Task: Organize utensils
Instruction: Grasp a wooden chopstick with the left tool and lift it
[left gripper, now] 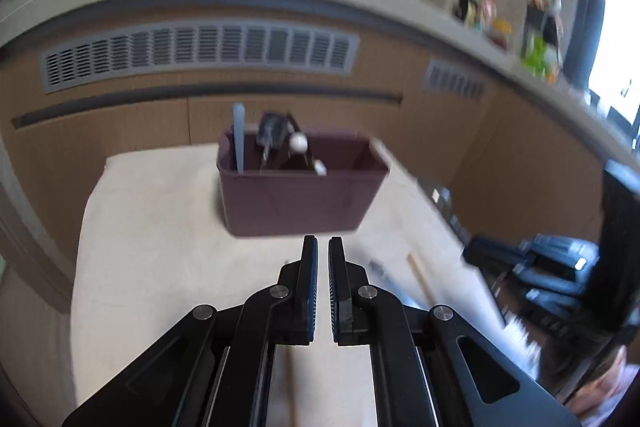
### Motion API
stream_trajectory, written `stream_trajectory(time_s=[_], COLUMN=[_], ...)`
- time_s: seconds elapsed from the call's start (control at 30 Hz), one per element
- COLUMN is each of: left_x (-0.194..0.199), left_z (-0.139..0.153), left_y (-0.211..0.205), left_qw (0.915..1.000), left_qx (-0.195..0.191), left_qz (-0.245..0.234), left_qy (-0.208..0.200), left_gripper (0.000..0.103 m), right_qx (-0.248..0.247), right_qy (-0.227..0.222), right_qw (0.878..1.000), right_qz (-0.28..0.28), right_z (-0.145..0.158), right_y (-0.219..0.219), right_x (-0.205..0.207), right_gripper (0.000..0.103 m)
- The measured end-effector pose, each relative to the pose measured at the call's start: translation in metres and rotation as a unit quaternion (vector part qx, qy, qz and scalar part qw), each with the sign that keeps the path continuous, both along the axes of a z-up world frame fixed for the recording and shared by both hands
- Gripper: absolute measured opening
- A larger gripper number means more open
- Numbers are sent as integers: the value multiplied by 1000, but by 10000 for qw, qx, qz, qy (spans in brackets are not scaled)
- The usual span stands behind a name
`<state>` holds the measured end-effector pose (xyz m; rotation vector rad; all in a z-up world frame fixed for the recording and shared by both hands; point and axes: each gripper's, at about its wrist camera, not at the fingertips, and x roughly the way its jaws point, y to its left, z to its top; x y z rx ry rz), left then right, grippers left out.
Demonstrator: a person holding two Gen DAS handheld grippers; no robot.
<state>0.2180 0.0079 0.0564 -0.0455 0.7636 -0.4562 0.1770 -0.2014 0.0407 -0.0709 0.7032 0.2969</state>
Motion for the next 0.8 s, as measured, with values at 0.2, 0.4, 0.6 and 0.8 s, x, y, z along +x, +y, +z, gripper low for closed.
stream_trajectory(time_s=[0.2, 0.4, 0.6, 0.8], left_x=[30, 44, 42, 12], left_z=[-70, -101, -97, -82], left_y=[-27, -45, -60, -37], left_qw=[9783, 9586, 9572, 9878], left_qx=[1096, 1650, 1989, 981], left_qz=[-478, -747, -828, -292], left_qy=[1693, 2196, 1932, 1173], left_gripper=[9, 11, 10, 6], right_qx=[53, 53, 110, 276], right_qy=[485, 653, 674, 535], right_qw=[9988, 9979, 9977, 9982], right_qz=[17, 2, -23, -67], right_z=[-33, -46, -49, -44], right_y=[-5, -12, -11, -14], right_x=[4, 7, 10, 5], right_gripper=[11, 11, 11, 11])
